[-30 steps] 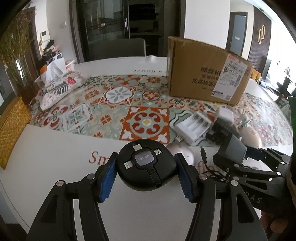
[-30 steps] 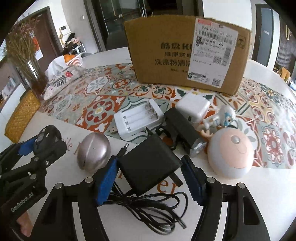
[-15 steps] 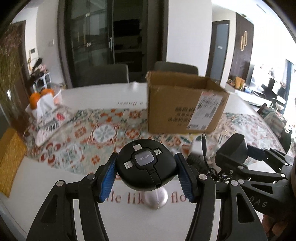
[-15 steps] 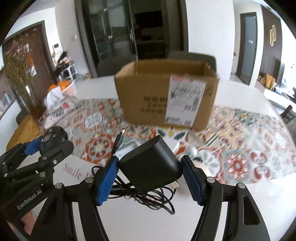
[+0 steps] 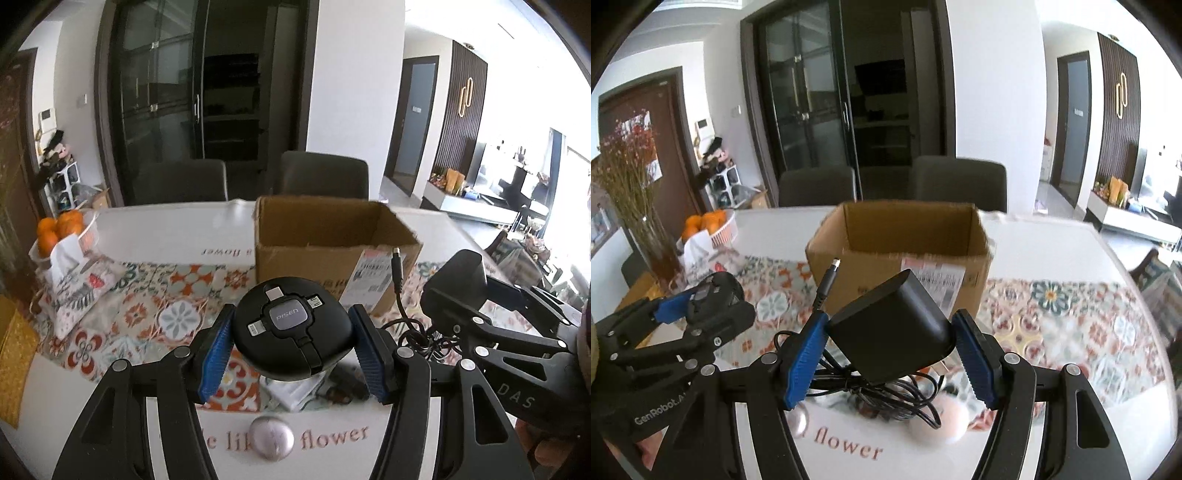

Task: Organize rigid objects
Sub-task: 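Lower both items into the box and open both tools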

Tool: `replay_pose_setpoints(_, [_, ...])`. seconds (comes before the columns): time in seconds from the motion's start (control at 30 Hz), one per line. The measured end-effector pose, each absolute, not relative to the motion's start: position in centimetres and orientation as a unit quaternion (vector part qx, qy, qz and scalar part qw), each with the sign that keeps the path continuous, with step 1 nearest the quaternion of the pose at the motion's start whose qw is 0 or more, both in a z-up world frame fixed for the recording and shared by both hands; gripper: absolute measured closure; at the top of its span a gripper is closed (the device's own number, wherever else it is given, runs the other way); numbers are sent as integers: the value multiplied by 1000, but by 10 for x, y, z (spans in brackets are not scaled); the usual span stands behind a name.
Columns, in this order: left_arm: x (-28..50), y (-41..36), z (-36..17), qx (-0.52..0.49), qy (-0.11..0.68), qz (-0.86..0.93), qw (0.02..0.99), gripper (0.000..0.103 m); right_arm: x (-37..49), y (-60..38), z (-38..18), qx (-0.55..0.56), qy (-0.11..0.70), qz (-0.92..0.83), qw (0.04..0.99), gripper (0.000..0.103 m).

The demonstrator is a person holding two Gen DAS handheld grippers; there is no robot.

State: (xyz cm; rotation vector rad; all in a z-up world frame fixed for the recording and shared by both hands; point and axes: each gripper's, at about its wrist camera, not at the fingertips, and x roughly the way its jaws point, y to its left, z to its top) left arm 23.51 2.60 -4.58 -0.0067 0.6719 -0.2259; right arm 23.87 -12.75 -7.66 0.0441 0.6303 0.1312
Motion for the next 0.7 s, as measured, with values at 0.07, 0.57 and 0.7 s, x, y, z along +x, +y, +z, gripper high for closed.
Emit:
replay_pose_setpoints(0.07, [245, 21, -39, -5, 324, -117, 939, 43, 247, -132, -68, 20, 298, 65, 952, 34])
replay_pose_setpoints(0.57, [344, -9, -3, 15, 324, -139, 936, 43, 341, -160, -36, 27, 300, 62, 952, 34])
replay_pose_setpoints(0.7, [380, -20, -1, 23, 356, -144, 923, 42, 381, -169, -39, 45, 334, 73, 939, 34])
